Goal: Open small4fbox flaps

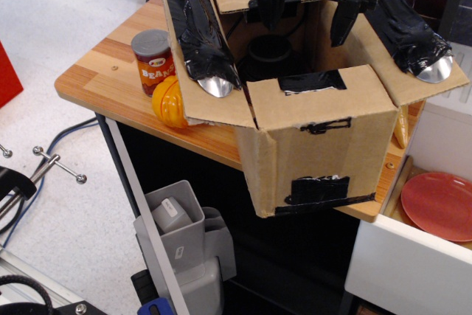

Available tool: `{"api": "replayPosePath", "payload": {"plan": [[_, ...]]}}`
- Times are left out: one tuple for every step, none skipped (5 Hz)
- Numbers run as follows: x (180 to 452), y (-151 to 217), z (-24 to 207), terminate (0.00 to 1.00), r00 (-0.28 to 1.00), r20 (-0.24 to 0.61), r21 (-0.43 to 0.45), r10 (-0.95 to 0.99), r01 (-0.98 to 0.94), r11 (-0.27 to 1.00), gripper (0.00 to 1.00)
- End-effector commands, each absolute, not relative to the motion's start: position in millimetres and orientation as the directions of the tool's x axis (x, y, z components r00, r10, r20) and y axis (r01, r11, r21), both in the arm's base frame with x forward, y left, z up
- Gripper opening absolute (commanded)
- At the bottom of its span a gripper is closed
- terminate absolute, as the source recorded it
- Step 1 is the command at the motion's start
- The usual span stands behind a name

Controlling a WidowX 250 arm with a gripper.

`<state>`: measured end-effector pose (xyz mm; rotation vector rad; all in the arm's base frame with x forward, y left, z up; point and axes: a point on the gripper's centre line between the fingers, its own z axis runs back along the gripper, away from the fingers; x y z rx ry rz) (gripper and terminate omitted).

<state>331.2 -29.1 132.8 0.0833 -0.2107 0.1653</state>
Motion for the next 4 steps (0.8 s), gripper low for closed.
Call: {"api": "replayPosePath", "payload": {"plan": [[331, -29, 133, 0.00, 0.964, 0.215, 0.065, 0.154, -0.172, 0.983, 1.00], [330, -33, 130, 0.00, 0.947, 0.205, 0.071, 0.249, -0.268, 0.961, 1.00], [332, -36, 127, 0.00, 0.920, 0.193, 0.075, 0.340, -0.360, 0.930, 1.00], [332, -37, 123, 0.00, 0.912, 0.187, 0.056, 0.365, -0.381, 0.923, 1.00]]}}
